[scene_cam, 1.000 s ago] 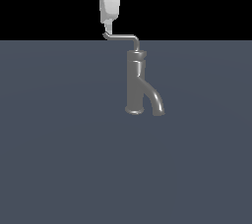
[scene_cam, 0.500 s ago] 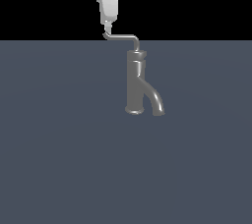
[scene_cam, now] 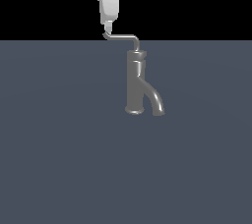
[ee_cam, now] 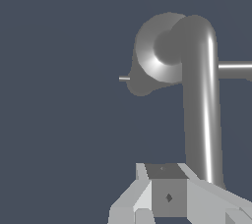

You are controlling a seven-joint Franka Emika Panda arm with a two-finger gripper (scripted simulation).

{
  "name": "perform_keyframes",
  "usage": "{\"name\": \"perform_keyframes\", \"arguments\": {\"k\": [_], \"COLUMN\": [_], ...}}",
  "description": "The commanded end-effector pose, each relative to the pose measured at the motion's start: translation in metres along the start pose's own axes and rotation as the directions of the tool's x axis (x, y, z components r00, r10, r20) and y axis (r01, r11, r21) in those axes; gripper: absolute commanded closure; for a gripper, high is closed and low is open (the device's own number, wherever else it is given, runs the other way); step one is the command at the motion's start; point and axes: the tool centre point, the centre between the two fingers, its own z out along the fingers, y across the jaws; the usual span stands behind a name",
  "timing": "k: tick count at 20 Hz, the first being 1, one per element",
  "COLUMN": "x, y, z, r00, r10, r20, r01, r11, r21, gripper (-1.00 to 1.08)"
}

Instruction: Turn on the faucet by rotating a designated handle.

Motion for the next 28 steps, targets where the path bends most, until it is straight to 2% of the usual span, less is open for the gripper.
{"name": "perform_keyframes", "arguments": {"k": [1, 18, 20, 28], "x": [0.000, -0.003, -0.006, 0.015], "y": [0.008, 0.052, 0.047, 0.072], "z": [0.000, 0.000, 0.000, 0.000], "r00": [1.000, 1.000, 1.000, 1.000], "r10": [0.000, 0.001, -0.005, -0.003], "r20": [0.000, 0.000, -0.001, -0.001], "r01": [0.000, -0.001, 0.005, 0.003], "r11": [1.000, 1.000, 1.000, 1.000], "r21": [-0.004, -0.003, 0.001, 0.000], "gripper": [1.08, 1.08, 1.08, 1.08]}}
